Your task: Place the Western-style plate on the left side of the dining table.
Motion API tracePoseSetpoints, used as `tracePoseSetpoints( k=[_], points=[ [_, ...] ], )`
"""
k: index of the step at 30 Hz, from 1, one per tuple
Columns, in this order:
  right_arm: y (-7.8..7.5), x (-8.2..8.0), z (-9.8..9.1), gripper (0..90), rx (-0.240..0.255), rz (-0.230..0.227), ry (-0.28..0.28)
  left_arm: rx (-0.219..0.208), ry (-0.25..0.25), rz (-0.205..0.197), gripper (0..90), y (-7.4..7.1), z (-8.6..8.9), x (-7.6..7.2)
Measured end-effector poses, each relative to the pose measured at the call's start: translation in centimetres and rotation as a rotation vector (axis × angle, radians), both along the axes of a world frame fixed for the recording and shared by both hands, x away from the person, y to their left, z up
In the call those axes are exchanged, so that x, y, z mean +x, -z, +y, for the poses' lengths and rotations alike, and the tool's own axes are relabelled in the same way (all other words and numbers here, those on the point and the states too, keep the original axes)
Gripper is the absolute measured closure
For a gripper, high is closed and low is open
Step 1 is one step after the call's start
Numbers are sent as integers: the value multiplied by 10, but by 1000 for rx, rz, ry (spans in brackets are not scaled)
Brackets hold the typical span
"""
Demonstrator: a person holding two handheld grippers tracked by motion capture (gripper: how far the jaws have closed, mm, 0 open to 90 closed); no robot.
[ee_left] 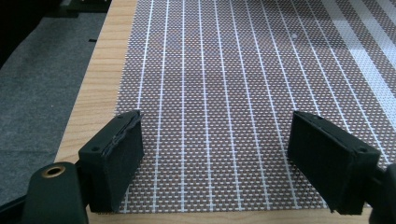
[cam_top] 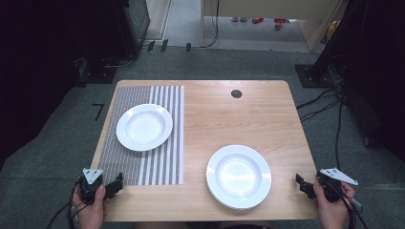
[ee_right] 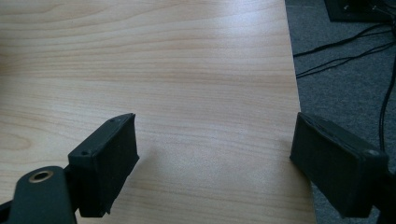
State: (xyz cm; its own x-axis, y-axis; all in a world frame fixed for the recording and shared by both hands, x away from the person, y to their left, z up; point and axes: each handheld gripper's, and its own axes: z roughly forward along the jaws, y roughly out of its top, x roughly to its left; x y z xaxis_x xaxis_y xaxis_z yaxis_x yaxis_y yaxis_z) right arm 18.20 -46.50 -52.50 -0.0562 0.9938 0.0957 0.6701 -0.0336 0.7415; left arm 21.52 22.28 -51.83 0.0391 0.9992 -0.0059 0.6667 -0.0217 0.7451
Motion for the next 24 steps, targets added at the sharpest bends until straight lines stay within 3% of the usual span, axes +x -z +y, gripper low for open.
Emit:
tracePoseSetpoints(
  k=[14, 24],
  points=[
    [1, 1, 6, 143, -64, 14, -1, 0, 0, 0, 184, 0, 0, 0],
    [1, 1, 6, 141, -66, 14, -4, 0, 0, 0, 184, 0, 0, 0]
  ],
)
